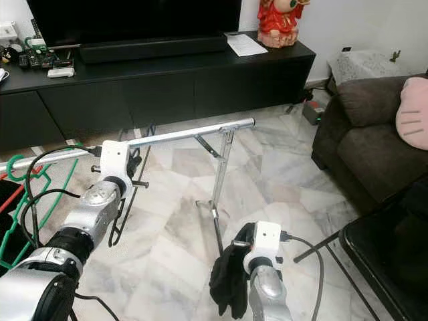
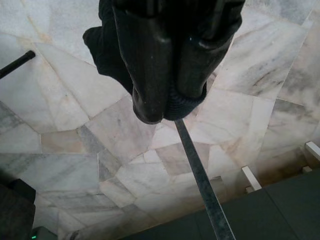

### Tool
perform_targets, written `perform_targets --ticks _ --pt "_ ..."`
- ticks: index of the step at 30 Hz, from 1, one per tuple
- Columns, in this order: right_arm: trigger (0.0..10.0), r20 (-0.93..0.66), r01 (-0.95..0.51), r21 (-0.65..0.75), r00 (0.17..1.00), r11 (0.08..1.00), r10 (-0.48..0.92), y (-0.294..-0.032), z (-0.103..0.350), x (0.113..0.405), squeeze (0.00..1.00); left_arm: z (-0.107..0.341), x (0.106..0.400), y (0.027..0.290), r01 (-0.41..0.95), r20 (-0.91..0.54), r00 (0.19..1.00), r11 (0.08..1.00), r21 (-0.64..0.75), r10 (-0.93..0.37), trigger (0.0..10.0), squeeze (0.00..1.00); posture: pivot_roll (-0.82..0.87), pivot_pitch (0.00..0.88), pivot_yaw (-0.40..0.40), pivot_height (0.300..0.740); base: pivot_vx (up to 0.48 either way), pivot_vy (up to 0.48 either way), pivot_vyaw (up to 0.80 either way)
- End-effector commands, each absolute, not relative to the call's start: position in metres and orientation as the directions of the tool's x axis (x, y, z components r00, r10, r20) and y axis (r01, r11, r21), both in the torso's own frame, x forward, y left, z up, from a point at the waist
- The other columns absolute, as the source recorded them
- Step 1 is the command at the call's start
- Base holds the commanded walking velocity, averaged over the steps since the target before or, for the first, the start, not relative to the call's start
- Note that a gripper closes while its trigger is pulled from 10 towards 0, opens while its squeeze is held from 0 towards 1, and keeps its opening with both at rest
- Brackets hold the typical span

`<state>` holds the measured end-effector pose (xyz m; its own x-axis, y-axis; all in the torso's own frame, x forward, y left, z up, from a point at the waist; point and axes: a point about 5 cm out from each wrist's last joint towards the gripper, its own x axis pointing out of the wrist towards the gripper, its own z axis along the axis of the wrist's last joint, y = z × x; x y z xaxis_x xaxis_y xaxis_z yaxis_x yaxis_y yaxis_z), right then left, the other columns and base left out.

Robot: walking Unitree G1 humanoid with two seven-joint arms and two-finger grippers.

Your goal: Hang hanger

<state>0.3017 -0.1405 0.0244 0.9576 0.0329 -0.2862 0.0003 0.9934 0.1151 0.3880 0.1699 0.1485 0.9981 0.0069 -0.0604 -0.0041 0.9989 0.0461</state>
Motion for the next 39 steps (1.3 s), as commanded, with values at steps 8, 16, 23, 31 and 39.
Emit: perform_targets --ticks 8,16,23,31,39 --pt "10.0 -0.282 -0.001 0.114 0.959 0.994 0.034 -0.139 0.025 0.301 0.0 0.141 0.368 0.181 0.047 0.007 0.999 0.998 0.052 -0.047 0.0 0.0 0.01 0.146 0.019 0.74 0.0 0.0 0.0" --pt "10.0 -0.282 -0.004 0.117 0.959 0.993 0.037 -0.138 0.024 0.3 0.0 0.136 0.348 0.193 0.078 0.051 0.995 0.992 0.104 -0.083 0.0 0.0 0.01 0.148 0.018 0.74 0.0 0.0 0.0" --pt "10.0 -0.284 -0.006 0.114 0.958 0.993 0.038 -0.139 0.024 0.3 0.0 0.133 0.326 0.2 0.085 0.105 0.99 0.992 0.096 -0.095 10.0 0.0 0.01 0.151 0.011 0.74 0.0 0.0 0.0" --pt "10.0 -0.285 -0.013 0.11 0.957 0.994 0.044 -0.14 0.024 0.301 0.0 0.101 0.298 0.212 0.138 0.0 0.99 0.966 0.219 -0.142 10.0 0.0 0.02 0.152 0.002 0.74 0.0 0.0 0.0" --pt "10.0 -0.287 -0.019 0.104 0.957 0.994 0.048 -0.141 0.024 0.302 0.0 0.049 0.272 0.236 0.115 -0.212 0.975 0.961 0.251 -0.061 10.0 0.0 0.01 0.153 -0.011 0.74 0.0 0.0 0.0"
